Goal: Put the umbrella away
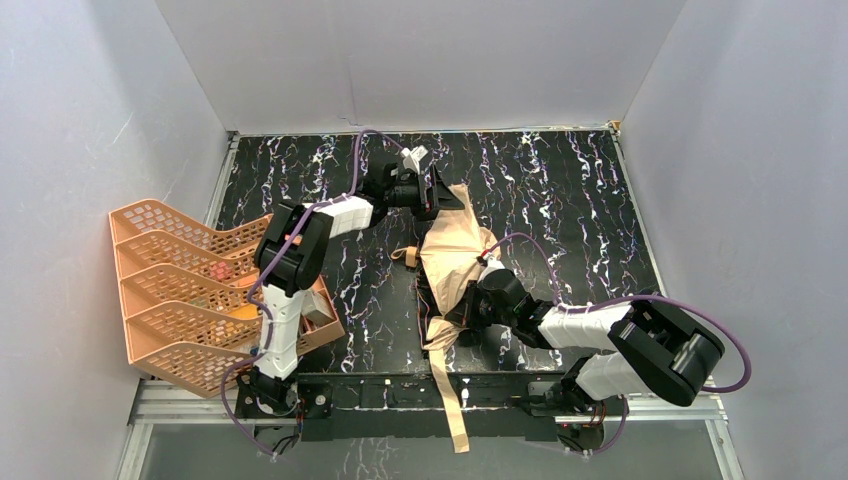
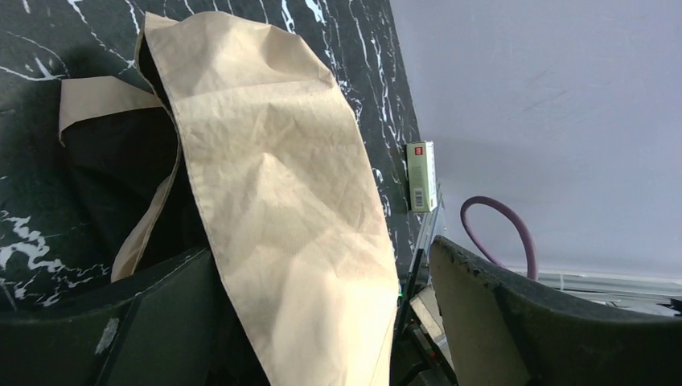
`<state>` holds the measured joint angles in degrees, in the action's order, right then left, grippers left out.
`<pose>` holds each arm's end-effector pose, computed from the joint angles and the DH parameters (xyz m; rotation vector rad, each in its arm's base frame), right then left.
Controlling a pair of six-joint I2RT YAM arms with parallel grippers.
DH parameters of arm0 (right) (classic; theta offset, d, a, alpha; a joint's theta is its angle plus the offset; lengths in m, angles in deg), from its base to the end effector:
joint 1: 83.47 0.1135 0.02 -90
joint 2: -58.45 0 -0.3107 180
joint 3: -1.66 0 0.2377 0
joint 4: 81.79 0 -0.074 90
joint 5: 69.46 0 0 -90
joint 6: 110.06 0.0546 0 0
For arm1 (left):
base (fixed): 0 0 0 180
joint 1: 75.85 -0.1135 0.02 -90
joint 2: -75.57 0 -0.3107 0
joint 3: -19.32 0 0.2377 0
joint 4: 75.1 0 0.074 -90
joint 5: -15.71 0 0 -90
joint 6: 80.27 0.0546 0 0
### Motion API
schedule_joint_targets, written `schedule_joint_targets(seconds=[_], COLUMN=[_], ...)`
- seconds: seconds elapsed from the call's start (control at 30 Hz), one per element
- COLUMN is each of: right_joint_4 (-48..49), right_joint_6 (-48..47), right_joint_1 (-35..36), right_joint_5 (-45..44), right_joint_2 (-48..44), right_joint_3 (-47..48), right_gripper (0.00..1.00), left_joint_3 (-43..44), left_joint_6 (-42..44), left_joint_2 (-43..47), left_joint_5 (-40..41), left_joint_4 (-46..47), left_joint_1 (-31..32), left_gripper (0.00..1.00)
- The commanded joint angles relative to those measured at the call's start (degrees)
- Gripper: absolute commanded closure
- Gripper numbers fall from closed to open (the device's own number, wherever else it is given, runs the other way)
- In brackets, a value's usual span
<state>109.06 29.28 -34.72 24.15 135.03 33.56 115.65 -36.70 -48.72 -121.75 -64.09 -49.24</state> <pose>0.1449 0.1704 0.1770 -0.0275 2.3557 0.9979 0.4389 -0.2649 0.2264 0.2984 2.0903 -1.5942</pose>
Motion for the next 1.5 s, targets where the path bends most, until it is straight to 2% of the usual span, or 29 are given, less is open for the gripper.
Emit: schedule_joint_targets(seconds=[0.0, 0.17, 0.43, 0.87, 0.93, 1.1, 1.27, 1.33, 1.47], right_joint_4=[-8.77, -8.80, -8.25, -7.07, -6.94, -6.93, -6.80, -6.70, -6.36], right_joint_6=[-1.97, -2.04, -1.84, -1.70, -1.66, -1.66, -1.70, -1.78, -1.79], right_joint_1=[0.03, 0.04, 0.06, 0.06, 0.10, 0.08, 0.04, 0.04, 0.10], right_joint_5=[-1.66, -1.77, -1.68, -1.34, -1.25, -1.33, -1.25, -1.19, -1.07], right_joint_2=[0.99, 1.02, 1.38, 2.46, 2.61, 2.61, 2.99, 3.29, 3.96], right_joint_3=[-0.37, -0.32, -0.51, -0.81, -0.78, -0.93, -0.90, -0.85, -0.68], right_gripper=[1.00, 1.00, 1.00, 1.00, 1.00, 1.00, 1.00, 1.00, 1.00], left_joint_3=[2.14, 4.85, 11.55, 8.46, 9.30, 12.50, 14.99, 15.45, 16.15], left_joint_6=[-3.37, -3.77, -2.07, 0.98, 0.95, -0.05, 1.86, 2.85, 5.15], left_joint_2=[-0.22, -0.51, -2.77, -1.75, -2.02, -3.25, -2.19, -0.85, 3.40], left_joint_5=[-3.34, -3.68, -4.08, -5.49, -5.29, -5.30, -4.56, -4.02, -3.25], left_joint_4=[5.44, 5.66, 0.95, -1.80, -2.04, -1.85, -4.28, -5.43, -8.03], left_joint_1=[0.28, 0.28, 0.28, 0.28, 0.28, 0.28, 0.28, 0.28, 0.29], left_gripper=[0.13, 0.19, 0.29, 0.41, 0.47, 0.74, 0.97, 1.00, 1.00])
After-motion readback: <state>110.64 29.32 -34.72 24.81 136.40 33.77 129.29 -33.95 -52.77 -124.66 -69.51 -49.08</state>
